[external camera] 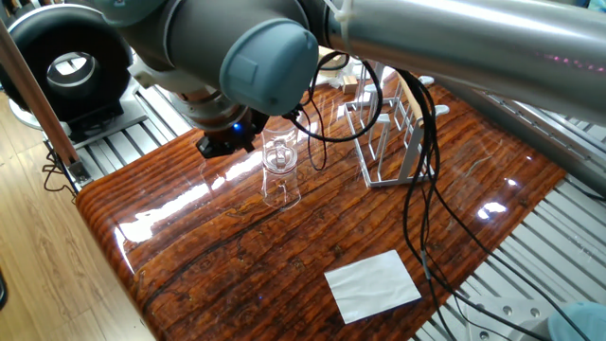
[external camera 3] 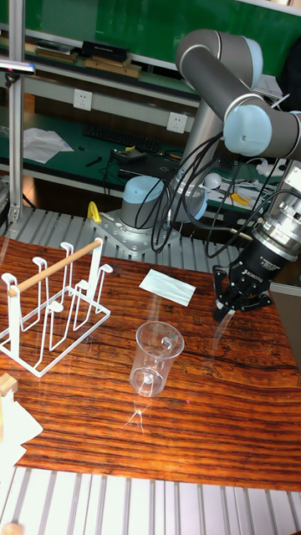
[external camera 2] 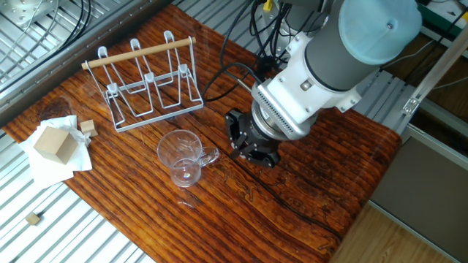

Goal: Put the cup on the cup rack

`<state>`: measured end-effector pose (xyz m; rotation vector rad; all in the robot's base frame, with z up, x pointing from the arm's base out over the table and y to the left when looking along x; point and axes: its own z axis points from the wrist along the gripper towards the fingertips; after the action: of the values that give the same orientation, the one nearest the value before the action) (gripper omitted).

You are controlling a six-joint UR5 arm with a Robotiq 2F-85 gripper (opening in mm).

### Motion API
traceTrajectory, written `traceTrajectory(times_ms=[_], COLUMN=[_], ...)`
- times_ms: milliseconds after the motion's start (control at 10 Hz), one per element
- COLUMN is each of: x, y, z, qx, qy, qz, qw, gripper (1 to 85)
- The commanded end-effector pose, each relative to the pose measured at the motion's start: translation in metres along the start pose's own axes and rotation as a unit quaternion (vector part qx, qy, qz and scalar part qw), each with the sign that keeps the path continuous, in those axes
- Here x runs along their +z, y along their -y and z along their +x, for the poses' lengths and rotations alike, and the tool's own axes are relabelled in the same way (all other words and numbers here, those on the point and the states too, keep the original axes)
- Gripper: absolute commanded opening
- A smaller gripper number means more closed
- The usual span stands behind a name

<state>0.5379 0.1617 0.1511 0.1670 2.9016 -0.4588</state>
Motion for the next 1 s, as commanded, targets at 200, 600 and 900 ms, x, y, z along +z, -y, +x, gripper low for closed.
traceTrajectory(times_ms=[200,600,900], x=[0.002,0.002,0.001], y=[-0.005,0.005,-0.019], z=[0.002,-0.003,-0.003], qx=[0.008,-0.019,-0.078], qy=[-0.005,0.005,0.007], qz=[-0.010,0.010,-0.038], qw=[0.9999,0.9998,0.9962], gripper=[1.3,1.3,1.3])
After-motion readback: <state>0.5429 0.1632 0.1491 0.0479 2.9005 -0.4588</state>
